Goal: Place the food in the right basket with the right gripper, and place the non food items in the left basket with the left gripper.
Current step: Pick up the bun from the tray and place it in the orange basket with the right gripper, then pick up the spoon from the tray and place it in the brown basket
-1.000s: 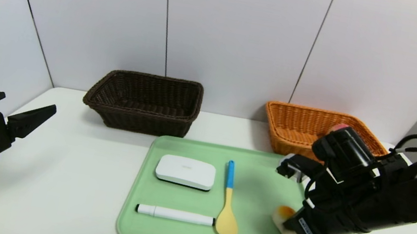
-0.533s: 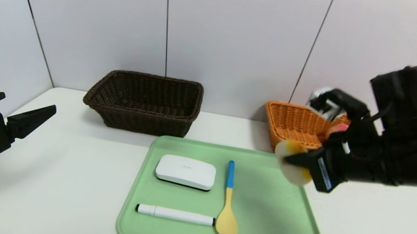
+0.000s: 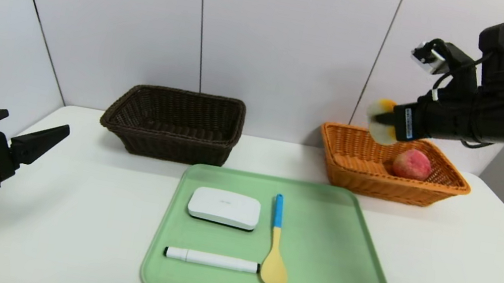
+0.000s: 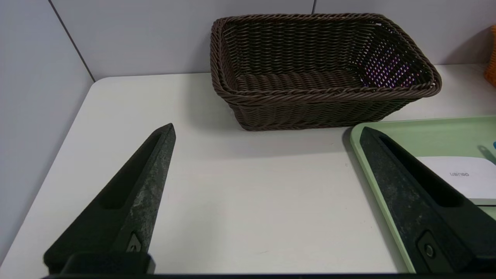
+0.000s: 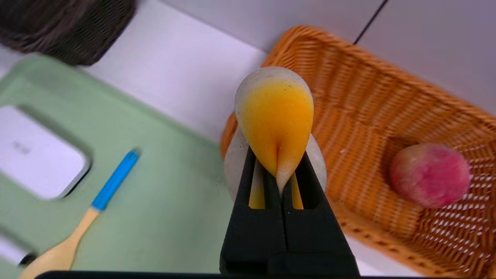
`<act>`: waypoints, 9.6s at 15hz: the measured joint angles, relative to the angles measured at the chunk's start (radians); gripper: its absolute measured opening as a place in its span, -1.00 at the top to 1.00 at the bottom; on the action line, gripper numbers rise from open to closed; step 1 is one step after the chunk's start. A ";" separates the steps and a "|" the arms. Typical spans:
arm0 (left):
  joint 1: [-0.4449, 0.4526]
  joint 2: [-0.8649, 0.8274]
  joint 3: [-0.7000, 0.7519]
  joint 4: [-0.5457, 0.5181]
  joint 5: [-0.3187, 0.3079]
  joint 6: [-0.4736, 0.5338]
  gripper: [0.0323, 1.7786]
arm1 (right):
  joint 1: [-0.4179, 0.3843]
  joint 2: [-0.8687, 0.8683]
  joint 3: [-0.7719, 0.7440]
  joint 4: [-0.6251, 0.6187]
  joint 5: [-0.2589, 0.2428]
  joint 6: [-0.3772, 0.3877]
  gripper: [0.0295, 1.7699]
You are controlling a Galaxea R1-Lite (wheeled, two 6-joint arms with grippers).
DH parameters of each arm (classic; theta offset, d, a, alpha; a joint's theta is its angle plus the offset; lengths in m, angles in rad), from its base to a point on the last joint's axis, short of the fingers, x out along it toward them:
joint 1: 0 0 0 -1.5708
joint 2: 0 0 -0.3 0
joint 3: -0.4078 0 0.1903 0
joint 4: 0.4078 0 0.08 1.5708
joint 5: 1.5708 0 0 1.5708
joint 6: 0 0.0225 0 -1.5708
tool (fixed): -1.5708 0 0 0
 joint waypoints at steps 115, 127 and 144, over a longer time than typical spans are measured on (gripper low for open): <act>0.000 -0.031 0.070 0.001 0.008 0.000 -0.90 | 0.566 0.368 0.026 0.319 -0.513 0.914 -0.92; 0.000 -0.034 0.070 0.000 0.009 0.000 -0.90 | 0.574 0.363 0.045 0.298 -0.519 0.904 0.15; 0.000 -0.037 0.072 0.001 0.006 0.000 -0.90 | 0.582 0.133 0.084 0.263 -0.538 0.799 0.88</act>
